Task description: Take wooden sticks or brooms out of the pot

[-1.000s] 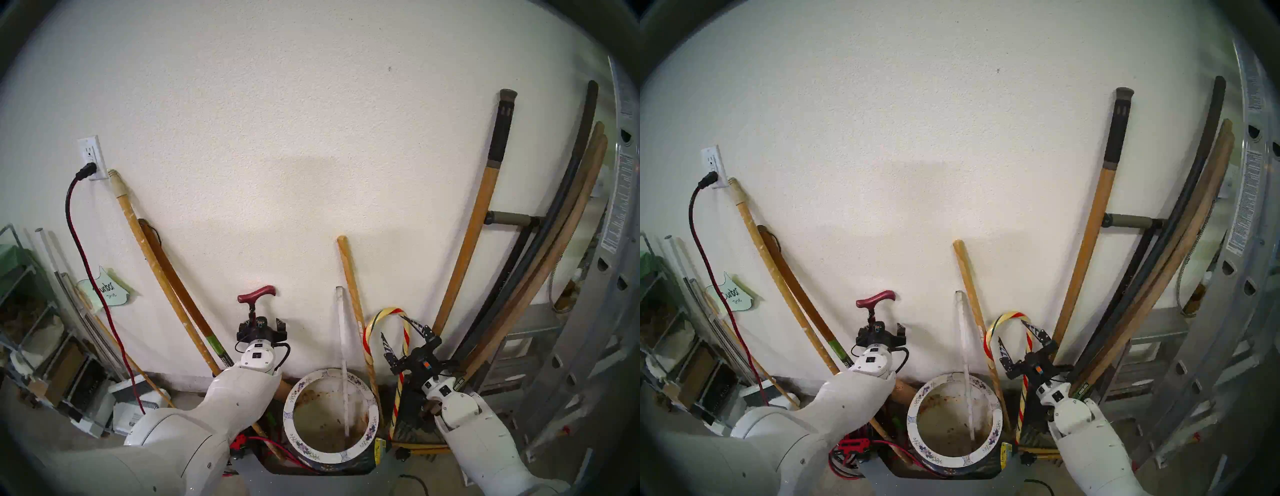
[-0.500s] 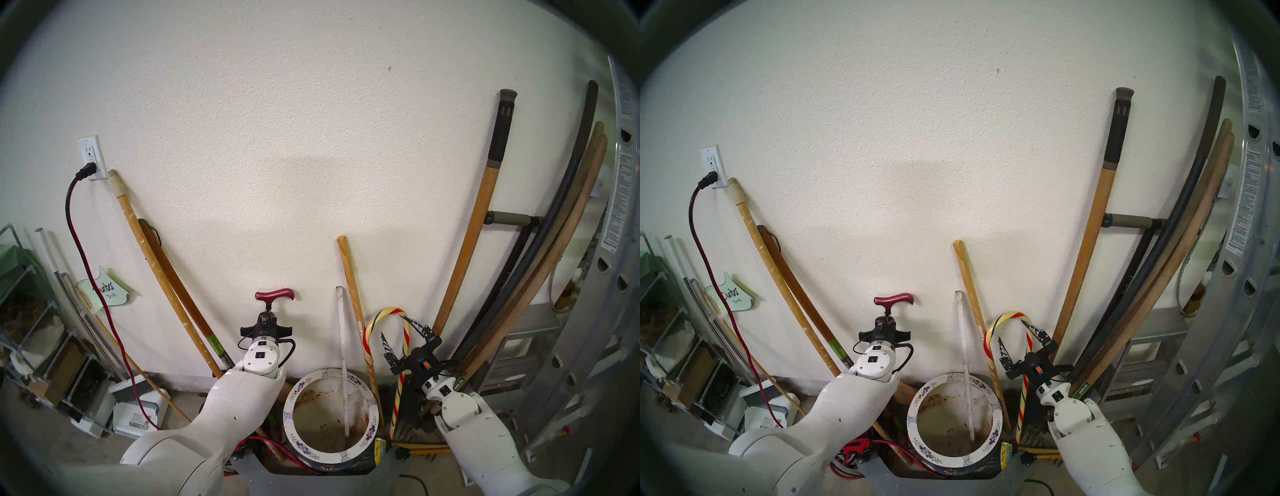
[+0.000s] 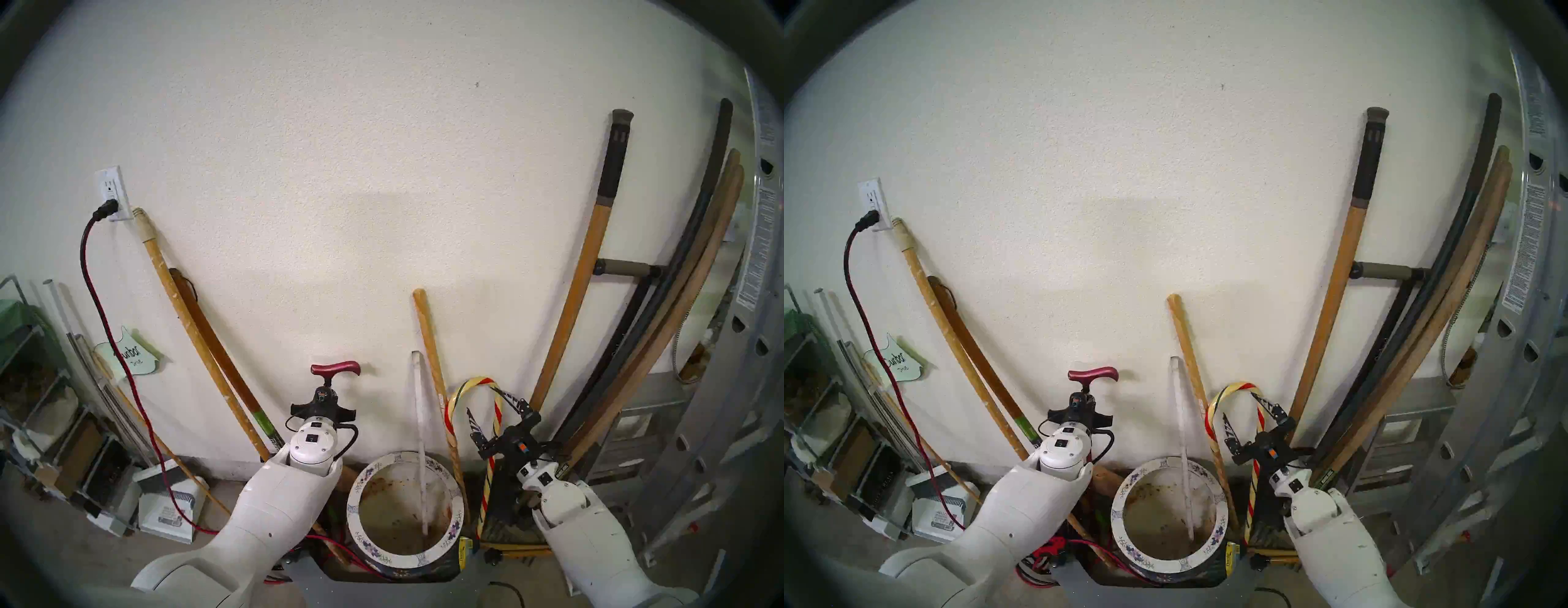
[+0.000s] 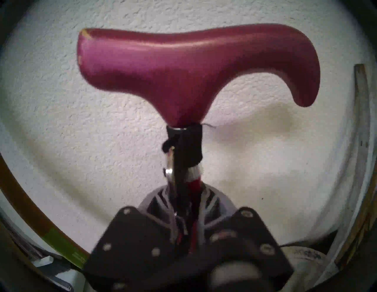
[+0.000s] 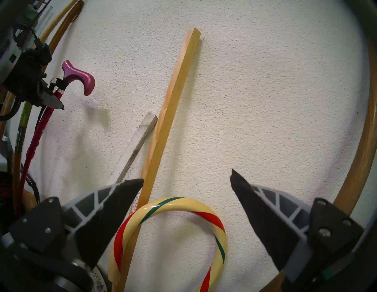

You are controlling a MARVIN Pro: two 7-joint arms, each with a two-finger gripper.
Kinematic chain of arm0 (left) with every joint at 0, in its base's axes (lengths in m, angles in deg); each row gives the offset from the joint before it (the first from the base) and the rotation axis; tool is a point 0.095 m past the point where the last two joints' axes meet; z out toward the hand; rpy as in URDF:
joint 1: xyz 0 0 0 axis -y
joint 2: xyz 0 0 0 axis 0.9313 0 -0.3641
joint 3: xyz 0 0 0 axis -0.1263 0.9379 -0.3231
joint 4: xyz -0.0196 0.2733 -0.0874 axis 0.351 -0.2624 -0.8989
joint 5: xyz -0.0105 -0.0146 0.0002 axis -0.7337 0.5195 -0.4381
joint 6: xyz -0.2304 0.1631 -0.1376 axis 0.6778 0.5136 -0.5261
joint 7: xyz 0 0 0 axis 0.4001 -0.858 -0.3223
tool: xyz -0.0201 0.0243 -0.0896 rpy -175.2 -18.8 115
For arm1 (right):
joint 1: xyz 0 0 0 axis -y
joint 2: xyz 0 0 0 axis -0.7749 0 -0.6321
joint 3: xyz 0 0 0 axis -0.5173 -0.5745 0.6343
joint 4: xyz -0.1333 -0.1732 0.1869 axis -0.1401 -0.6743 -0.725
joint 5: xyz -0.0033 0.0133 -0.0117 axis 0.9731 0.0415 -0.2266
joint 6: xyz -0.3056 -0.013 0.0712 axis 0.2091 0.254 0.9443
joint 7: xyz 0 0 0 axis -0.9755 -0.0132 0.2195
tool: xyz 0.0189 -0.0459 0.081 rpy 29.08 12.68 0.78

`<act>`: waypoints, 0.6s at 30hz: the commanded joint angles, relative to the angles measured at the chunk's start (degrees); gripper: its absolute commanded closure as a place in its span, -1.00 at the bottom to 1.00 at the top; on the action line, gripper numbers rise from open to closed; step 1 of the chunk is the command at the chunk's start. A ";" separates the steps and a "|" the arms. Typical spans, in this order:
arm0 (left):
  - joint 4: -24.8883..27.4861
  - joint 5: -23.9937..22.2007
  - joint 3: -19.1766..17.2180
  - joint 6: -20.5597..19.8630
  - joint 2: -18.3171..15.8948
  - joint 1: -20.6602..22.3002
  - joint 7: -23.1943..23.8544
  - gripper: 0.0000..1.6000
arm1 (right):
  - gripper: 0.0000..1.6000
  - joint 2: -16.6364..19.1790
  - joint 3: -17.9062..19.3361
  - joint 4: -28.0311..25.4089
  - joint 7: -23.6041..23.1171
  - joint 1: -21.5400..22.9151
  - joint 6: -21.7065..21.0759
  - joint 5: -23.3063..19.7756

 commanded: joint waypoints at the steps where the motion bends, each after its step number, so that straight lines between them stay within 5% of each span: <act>1: 5.45 -1.63 -1.65 -6.78 -5.18 -4.19 1.83 1.00 | -1.00 0.03 0.03 -0.11 -0.05 0.01 -0.03 -0.08; 5: 3.76 -4.04 -4.22 -12.33 -6.50 -2.44 4.41 1.00 | -1.00 0.03 0.03 -0.11 -0.05 0.01 -0.03 -0.08; 18: -5.65 -6.41 -6.70 -14.10 -6.71 4.34 10.33 1.00 | -1.00 0.03 0.04 -0.13 -0.07 0.00 -0.05 -0.10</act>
